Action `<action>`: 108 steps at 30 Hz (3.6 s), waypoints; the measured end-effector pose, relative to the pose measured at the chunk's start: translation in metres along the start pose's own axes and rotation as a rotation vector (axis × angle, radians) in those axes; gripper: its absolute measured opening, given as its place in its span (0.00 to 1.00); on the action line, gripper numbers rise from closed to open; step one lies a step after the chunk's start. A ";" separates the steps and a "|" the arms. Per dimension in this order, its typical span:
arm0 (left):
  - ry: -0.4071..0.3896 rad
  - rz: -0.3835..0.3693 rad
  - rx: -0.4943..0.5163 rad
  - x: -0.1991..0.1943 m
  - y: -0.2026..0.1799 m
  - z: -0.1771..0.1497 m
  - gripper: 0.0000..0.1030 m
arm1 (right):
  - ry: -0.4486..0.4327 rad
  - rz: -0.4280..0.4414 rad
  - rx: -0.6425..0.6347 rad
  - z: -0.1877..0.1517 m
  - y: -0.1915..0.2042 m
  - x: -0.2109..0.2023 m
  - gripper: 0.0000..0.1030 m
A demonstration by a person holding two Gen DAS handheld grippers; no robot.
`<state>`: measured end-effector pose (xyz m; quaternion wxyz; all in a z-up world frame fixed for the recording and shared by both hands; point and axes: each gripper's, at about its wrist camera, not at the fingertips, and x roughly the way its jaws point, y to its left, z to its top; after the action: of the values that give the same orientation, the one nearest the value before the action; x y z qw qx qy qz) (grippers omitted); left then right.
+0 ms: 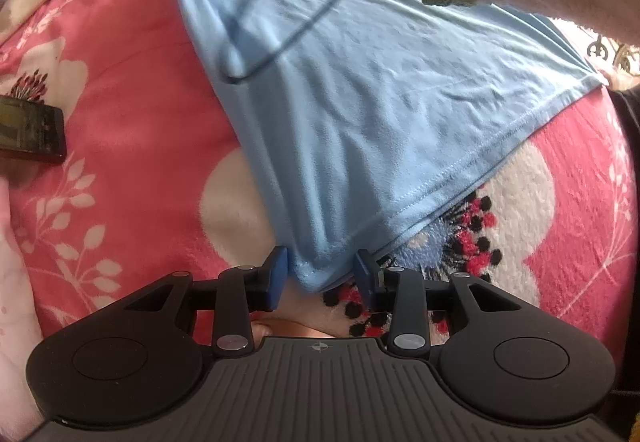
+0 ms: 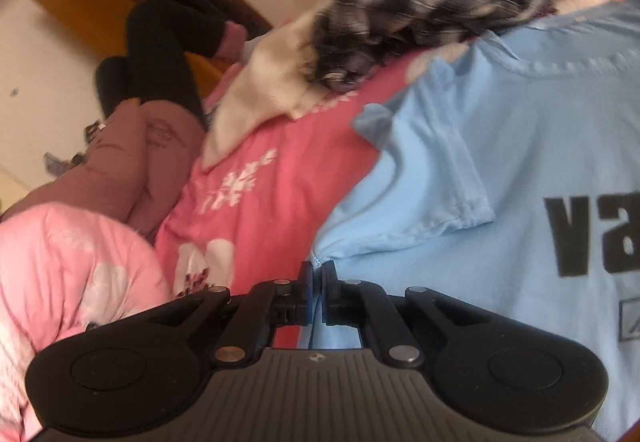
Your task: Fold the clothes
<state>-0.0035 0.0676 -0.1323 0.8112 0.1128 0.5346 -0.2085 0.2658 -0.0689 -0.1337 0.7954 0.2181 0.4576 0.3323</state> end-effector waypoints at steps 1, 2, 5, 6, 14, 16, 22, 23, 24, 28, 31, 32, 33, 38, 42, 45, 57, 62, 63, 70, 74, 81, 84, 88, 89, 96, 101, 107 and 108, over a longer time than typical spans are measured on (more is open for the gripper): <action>0.001 0.000 -0.008 -0.001 0.002 0.001 0.35 | -0.003 0.014 -0.005 0.001 0.000 -0.001 0.03; -0.004 -0.003 -0.016 -0.003 0.004 0.000 0.35 | -0.008 0.030 -0.005 0.002 0.000 -0.002 0.03; -0.020 -0.020 -0.053 -0.009 0.013 -0.001 0.36 | -0.011 0.049 -0.001 0.006 -0.004 -0.005 0.03; -0.023 -0.033 -0.075 -0.010 0.018 0.000 0.36 | -0.008 0.050 -0.002 0.007 -0.006 -0.006 0.03; -0.016 -0.063 -0.225 -0.006 0.045 0.009 0.36 | 0.025 0.052 -0.004 0.005 -0.011 -0.002 0.03; 0.001 -0.020 -0.194 -0.001 0.040 0.013 0.34 | 0.028 0.055 -0.010 0.006 -0.010 0.000 0.03; 0.001 0.047 -0.114 0.006 0.018 0.014 0.22 | 0.041 0.050 -0.036 0.007 -0.008 0.003 0.03; -0.001 0.049 -0.111 0.004 0.018 0.013 0.19 | 0.043 0.047 -0.041 0.007 -0.007 0.004 0.03; -0.001 0.051 -0.105 0.004 0.016 0.013 0.17 | 0.045 0.043 -0.046 0.006 -0.007 0.005 0.03; -0.002 0.057 -0.097 0.003 0.017 0.015 0.05 | 0.049 0.021 -0.089 0.003 -0.002 0.009 0.03; -0.002 0.032 -0.067 -0.001 0.019 0.017 0.01 | 0.049 0.003 -0.140 0.001 0.006 0.012 0.03; 0.000 0.021 -0.051 -0.001 0.017 0.019 0.00 | 0.052 0.000 -0.160 0.001 0.009 0.013 0.03; 0.002 0.001 -0.053 -0.002 0.017 0.019 0.00 | 0.056 -0.002 -0.182 0.000 0.013 0.015 0.03; 0.025 -0.009 -0.042 -0.001 0.015 0.017 0.00 | 0.087 -0.031 -0.274 -0.007 0.025 0.028 0.03; 0.040 -0.017 -0.092 -0.002 0.023 0.014 0.00 | 0.107 -0.051 -0.305 -0.014 0.028 0.039 0.03; 0.047 -0.028 -0.119 -0.001 0.028 0.013 0.00 | 0.122 -0.075 -0.286 -0.017 0.023 0.050 0.04; 0.074 -0.127 -0.220 0.001 0.055 0.017 0.13 | 0.139 -0.067 -0.176 -0.003 0.008 -0.018 0.25; 0.081 -0.169 -0.258 -0.007 0.075 0.024 0.27 | 0.219 -0.026 -0.259 -0.028 0.007 -0.102 0.25; 0.073 -0.171 -0.269 -0.008 0.079 0.026 0.29 | 0.244 -0.015 -0.282 -0.037 0.009 -0.117 0.25; 0.055 -0.197 -0.428 -0.003 0.098 0.031 0.30 | 0.368 0.041 -0.463 -0.139 0.043 -0.179 0.25; 0.043 -0.177 -0.465 -0.001 0.101 0.035 0.26 | 0.381 -0.006 -0.605 -0.201 0.068 -0.177 0.24; 0.015 -0.124 -0.455 -0.001 0.098 0.041 0.17 | 0.336 -0.047 -0.792 -0.235 0.095 -0.166 0.23; 0.018 -0.124 -0.444 0.002 0.097 0.041 0.17 | 0.356 -0.061 -0.853 -0.243 0.097 -0.158 0.23; 0.016 -0.131 -0.455 0.004 0.100 0.040 0.17 | 0.399 -0.070 -0.962 -0.259 0.103 -0.147 0.23; 0.015 -0.132 -0.457 0.005 0.100 0.040 0.16 | 0.404 -0.072 -0.988 -0.264 0.104 -0.146 0.23; 0.016 -0.131 -0.488 0.007 0.104 0.036 0.15 | 0.396 -0.120 -1.189 -0.293 0.104 -0.139 0.26; 0.017 -0.123 -0.483 0.006 0.103 0.036 0.14 | 0.351 -0.147 -1.123 -0.285 0.101 -0.143 0.01; 0.011 -0.122 -0.474 0.006 0.103 0.036 0.14 | 0.408 -0.091 -1.029 -0.271 0.100 -0.156 0.01; 0.010 -0.120 -0.468 0.006 0.102 0.036 0.14 | 0.419 -0.087 -1.032 -0.273 0.100 -0.156 0.01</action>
<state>0.0745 0.1422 -0.1276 0.7988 -0.1090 0.5780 -0.1263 -0.0615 -0.1030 -0.1104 0.7042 -0.2893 0.3923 0.5163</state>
